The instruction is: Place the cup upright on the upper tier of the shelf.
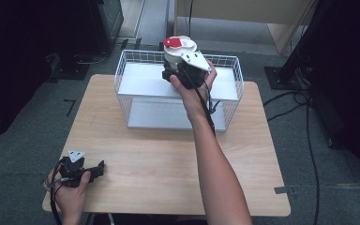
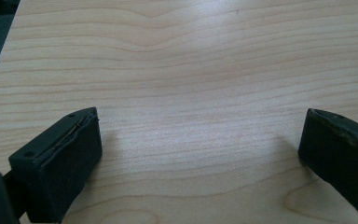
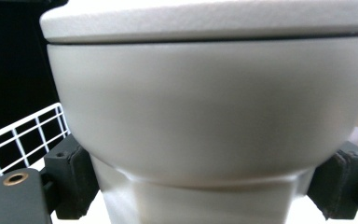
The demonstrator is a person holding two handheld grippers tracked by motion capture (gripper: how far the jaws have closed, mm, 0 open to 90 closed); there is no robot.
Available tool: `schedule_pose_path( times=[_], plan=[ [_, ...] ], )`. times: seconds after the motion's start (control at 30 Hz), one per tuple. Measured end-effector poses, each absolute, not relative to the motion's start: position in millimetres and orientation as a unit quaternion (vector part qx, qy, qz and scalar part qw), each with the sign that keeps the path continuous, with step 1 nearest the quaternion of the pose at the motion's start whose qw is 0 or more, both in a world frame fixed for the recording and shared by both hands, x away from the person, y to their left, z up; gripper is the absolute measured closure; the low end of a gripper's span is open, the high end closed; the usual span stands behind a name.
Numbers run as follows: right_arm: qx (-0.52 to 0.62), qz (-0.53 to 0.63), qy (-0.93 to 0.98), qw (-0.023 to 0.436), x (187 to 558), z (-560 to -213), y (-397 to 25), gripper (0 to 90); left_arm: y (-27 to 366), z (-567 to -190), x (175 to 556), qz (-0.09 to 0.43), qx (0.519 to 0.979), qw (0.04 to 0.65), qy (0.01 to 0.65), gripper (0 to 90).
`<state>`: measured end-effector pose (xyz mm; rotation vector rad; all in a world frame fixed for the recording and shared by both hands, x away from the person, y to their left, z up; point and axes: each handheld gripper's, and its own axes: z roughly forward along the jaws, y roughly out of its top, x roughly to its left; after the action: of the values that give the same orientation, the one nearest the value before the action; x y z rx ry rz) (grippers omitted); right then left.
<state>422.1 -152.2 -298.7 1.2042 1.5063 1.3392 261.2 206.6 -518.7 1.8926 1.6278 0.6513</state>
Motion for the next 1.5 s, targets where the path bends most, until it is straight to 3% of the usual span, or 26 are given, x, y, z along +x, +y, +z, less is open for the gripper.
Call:
schedule_pose_path(
  times=[0.57, 1.5],
  plan=[
    [0.493, 0.518, 0.570, 0.404, 439, -308, -164, 12.3, 207, -519, 261, 0.243, 0.705, 0.277, 0.606, 0.0],
    [0.489, 0.515, 0.596, 0.374, 422, -305, -176, 9.2, 207, -519, 261, 0.243, 0.705, 0.277, 0.606, 0.0]
  ],
)
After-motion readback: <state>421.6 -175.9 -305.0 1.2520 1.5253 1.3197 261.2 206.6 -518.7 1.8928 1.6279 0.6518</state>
